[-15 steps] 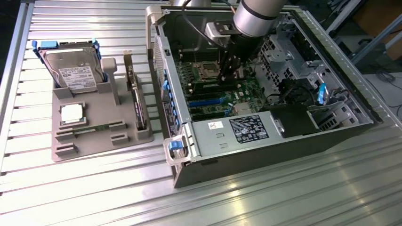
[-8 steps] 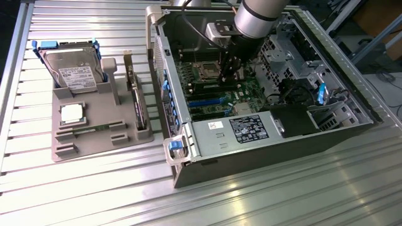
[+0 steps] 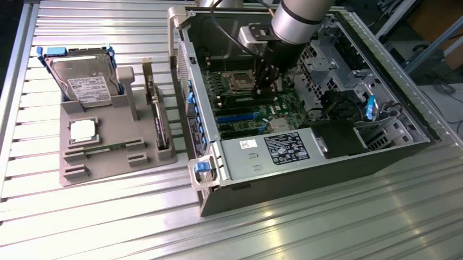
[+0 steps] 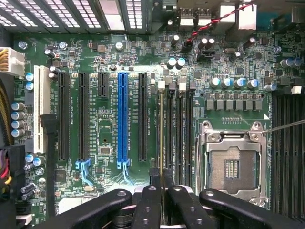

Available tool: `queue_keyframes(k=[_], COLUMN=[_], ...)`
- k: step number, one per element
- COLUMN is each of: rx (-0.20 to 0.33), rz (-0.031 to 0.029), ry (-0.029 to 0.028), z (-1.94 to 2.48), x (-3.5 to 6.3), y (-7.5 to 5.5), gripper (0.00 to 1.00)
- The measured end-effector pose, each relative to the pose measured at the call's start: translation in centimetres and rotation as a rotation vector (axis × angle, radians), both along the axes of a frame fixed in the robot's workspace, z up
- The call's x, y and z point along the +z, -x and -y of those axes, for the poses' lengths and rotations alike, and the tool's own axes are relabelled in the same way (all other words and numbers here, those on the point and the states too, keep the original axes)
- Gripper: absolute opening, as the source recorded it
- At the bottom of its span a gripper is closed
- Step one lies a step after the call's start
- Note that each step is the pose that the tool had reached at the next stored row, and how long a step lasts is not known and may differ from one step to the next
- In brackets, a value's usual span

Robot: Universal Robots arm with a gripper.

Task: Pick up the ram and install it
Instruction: 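Insert the ram into the slot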

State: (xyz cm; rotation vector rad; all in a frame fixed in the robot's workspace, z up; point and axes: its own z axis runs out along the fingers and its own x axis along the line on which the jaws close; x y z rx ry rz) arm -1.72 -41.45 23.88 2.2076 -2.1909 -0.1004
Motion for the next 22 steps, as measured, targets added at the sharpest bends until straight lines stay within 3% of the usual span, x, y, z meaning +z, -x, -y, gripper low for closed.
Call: queue_keyframes(k=[7,22], rx=[0.000,-0.001], rz=[0.0000,0.0000], ry=[0.0001,0.0000], z=[0.11,-0.11], x=[0.00,-0.19], y=[0.13,0.28], gripper=[0.12,0.12])
